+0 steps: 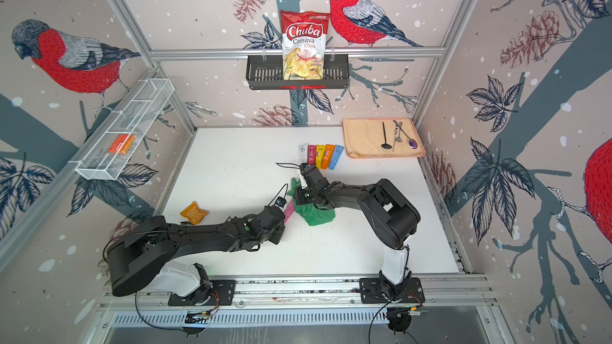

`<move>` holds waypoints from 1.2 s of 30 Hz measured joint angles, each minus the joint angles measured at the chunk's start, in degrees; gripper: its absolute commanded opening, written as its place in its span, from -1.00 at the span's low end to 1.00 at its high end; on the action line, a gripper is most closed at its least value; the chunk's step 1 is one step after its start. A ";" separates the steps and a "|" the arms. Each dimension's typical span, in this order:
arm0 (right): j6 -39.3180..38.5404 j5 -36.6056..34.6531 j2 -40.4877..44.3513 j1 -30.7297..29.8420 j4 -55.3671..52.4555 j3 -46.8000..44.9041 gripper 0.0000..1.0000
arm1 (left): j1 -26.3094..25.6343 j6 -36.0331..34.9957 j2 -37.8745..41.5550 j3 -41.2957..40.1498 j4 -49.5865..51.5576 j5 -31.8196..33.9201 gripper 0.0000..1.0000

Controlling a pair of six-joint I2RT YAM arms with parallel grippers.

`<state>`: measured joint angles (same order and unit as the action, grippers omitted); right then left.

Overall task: Wipe the surface of the toothpaste tube
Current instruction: Wipe the dirt from the toothpaste tube.

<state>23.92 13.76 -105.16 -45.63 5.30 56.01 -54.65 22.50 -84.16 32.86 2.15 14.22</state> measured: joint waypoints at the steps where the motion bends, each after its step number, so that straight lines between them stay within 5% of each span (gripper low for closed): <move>1: 0.04 0.74 0.98 -0.92 0.57 -0.96 -0.76 | 0.02 0.04 -0.44 0.37 -0.13 0.02 -0.76; 8: 2.36 8.09 5.95 -2.89 2.75 -6.86 -0.77 | 0.13 0.07 0.17 -0.09 -0.37 -0.02 -0.76; 21: 2.05 10.19 -0.52 0.02 3.43 -3.21 -0.76 | 0.33 0.15 1.64 -1.33 -0.72 1.42 -0.76; 29: 0.76 2.71 1.62 5.05 -2.45 -2.49 -0.76 | 0.33 0.09 1.64 -1.33 -1.60 1.20 -0.75; 36: 0.26 0.02 0.57 0.39 -1.03 -1.75 -0.76 | 0.33 0.24 1.53 -1.33 -0.04 1.75 -0.75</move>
<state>24.18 13.78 -104.60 -45.23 4.27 54.26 -54.33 22.74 -82.63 31.53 2.11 15.97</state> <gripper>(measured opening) 0.138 0.272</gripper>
